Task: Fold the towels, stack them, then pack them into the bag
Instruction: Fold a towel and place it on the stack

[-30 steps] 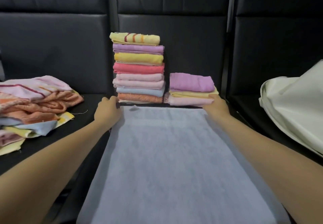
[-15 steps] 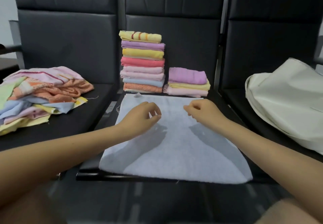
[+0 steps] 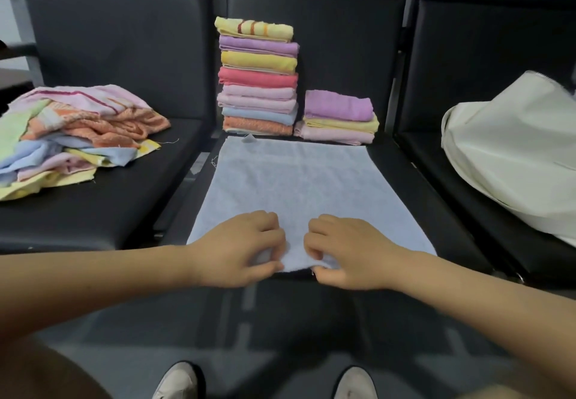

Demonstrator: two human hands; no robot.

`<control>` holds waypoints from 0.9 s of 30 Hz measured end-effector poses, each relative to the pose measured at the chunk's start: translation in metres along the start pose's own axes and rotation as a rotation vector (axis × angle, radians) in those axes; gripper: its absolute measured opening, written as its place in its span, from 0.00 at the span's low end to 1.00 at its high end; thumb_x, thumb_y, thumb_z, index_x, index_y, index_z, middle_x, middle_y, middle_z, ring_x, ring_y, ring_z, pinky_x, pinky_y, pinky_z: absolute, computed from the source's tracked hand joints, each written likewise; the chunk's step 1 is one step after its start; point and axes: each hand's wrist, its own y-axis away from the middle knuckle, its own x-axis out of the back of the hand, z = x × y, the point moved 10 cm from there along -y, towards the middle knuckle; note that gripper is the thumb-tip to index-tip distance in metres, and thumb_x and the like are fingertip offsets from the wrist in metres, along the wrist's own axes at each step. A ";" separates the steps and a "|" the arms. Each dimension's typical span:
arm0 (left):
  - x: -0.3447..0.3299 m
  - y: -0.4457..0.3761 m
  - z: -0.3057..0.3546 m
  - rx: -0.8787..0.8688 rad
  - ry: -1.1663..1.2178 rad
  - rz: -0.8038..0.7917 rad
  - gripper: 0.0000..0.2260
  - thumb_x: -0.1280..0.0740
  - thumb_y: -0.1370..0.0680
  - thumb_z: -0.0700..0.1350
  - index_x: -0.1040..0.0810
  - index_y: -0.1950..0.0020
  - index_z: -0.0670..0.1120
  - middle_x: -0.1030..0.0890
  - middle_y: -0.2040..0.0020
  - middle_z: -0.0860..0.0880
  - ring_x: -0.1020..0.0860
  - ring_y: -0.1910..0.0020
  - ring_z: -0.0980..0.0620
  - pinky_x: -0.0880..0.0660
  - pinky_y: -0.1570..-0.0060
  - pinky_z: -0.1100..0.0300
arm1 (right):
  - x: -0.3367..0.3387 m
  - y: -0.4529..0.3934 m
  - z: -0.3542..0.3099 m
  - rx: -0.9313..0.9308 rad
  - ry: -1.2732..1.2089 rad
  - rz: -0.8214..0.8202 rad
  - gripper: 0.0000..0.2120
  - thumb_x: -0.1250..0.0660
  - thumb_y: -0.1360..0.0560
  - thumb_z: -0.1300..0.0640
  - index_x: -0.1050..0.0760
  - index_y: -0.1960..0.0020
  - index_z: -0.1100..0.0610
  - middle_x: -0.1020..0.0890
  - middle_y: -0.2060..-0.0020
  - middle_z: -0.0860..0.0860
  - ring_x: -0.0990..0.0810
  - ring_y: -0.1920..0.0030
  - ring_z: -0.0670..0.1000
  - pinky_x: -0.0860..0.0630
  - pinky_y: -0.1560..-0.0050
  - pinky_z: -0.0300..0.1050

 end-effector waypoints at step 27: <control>0.080 -0.038 -0.134 0.521 -0.328 0.013 0.18 0.37 0.21 0.52 0.36 0.67 0.48 0.32 0.70 0.51 0.30 0.65 0.48 0.37 0.68 0.54 | 0.060 0.029 0.194 -0.961 -0.455 0.321 0.14 0.40 0.24 0.60 0.25 0.50 0.72 0.21 0.52 0.68 0.25 0.59 0.57 0.35 0.59 0.46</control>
